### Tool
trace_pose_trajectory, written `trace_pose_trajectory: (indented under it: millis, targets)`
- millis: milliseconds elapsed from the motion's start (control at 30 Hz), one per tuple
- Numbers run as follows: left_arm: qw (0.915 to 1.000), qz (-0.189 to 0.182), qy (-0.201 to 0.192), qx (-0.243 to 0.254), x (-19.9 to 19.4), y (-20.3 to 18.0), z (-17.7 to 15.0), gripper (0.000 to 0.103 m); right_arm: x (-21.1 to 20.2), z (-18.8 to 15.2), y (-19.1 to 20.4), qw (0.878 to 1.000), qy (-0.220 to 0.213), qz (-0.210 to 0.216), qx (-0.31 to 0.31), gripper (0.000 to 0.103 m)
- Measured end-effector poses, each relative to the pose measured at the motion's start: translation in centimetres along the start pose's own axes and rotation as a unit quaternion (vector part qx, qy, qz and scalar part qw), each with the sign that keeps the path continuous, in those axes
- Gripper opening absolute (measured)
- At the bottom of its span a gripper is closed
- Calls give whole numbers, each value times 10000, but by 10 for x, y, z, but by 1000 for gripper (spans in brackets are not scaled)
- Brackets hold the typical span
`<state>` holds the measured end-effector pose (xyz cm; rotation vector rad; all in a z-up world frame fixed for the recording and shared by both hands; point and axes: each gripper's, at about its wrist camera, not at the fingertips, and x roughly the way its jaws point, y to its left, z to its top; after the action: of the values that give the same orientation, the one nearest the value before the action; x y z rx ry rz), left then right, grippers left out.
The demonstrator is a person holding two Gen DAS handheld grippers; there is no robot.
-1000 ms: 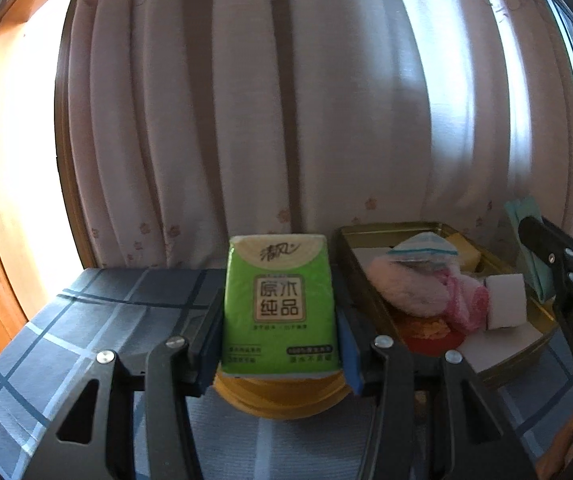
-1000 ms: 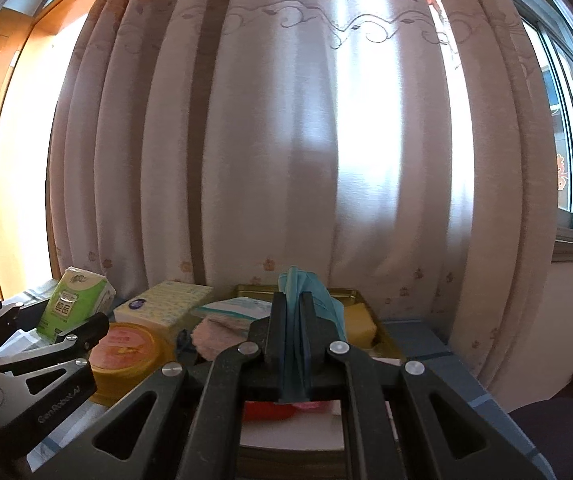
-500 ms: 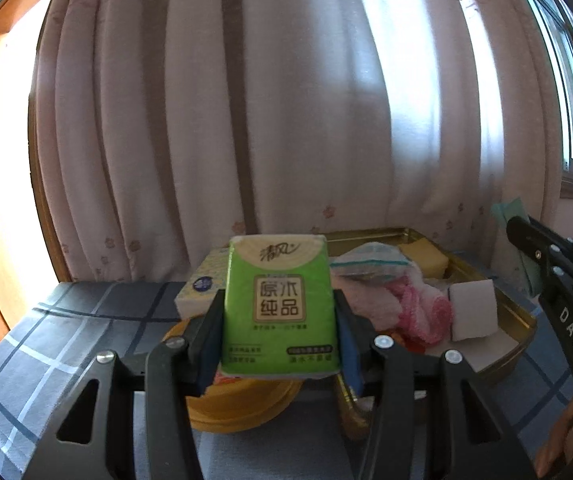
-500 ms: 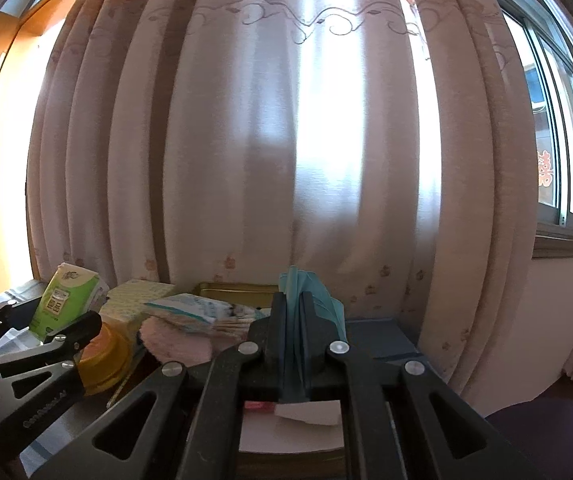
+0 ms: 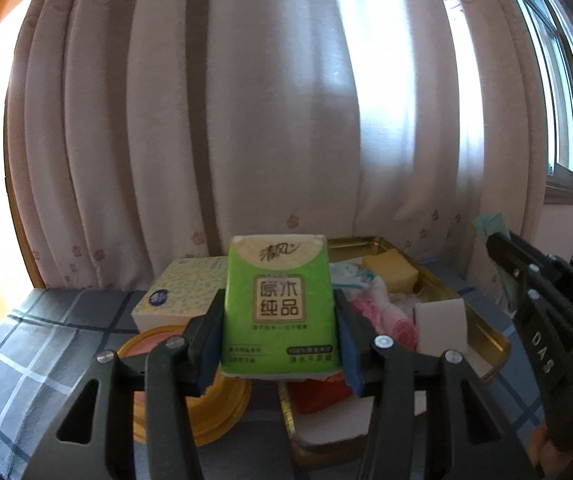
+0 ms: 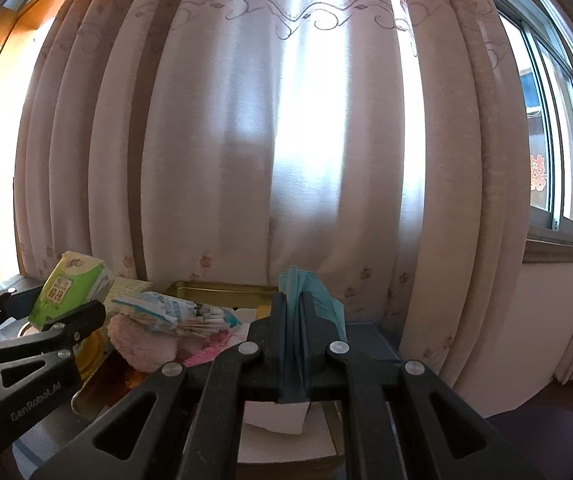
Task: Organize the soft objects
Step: 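Carry the tissue pack and teal cloth toward the gold tray, then lower the tissue pack and teal cloth into the tray and release both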
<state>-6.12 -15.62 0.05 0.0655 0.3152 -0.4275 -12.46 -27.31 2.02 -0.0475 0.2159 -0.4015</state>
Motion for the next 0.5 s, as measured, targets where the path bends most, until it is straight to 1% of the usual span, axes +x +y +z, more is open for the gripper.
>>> trace_pose_trajectory:
  millis: [167,300,500]
  targets:
    - [9999,-131,24,-29,6,-9,5,49,4,0,-3,10000,1,-21,-12,7]
    - [9998,-171,27,-25,11,-14,8,49,6,0,-5,10000,33,-14,15,7]
    - [9996,-242,132,-49,21,-19,9,49,12,1,-8,10000,53,-10,25,7]
